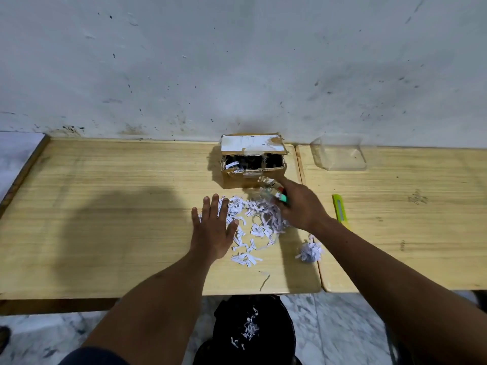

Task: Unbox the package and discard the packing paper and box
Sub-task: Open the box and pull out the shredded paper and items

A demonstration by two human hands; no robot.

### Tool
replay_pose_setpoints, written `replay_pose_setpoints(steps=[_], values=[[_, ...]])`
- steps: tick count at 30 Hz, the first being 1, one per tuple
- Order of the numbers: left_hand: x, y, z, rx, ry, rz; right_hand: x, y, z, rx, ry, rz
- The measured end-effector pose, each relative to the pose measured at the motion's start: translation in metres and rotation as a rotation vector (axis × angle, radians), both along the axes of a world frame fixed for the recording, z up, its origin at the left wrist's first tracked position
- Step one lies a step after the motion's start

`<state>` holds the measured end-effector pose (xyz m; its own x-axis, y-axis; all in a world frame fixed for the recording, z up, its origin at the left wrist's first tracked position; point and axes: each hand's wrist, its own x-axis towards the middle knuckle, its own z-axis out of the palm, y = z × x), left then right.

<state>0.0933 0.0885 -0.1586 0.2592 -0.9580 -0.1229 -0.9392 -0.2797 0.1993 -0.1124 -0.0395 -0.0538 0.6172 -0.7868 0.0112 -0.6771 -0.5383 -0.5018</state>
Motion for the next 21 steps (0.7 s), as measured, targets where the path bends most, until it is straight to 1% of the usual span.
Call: replay_pose_setpoints(steps=[5,8,14,18,21], values=[[0.004,-0.002,0.000,-0.025,0.019,-0.038,-0.069,-0.030,-0.013,-0.040,0.168,-0.323],[0.007,-0.004,0.001,-0.086,0.063,-0.053,-0.113,-0.043,-0.025,-0.045,0.276,-0.521],[0.012,-0.002,-0.002,-0.149,0.061,-0.087,-0.174,-0.058,-0.051,-0.064,0.458,-0.783],[0.012,-0.002,-0.003,-0.144,0.062,-0.072,-0.179,-0.054,-0.068,-0.003,0.376,-0.879],[0.012,-0.002,-0.002,-0.126,0.060,-0.062,-0.173,-0.049,-0.062,0.020,0.343,-0.855]])
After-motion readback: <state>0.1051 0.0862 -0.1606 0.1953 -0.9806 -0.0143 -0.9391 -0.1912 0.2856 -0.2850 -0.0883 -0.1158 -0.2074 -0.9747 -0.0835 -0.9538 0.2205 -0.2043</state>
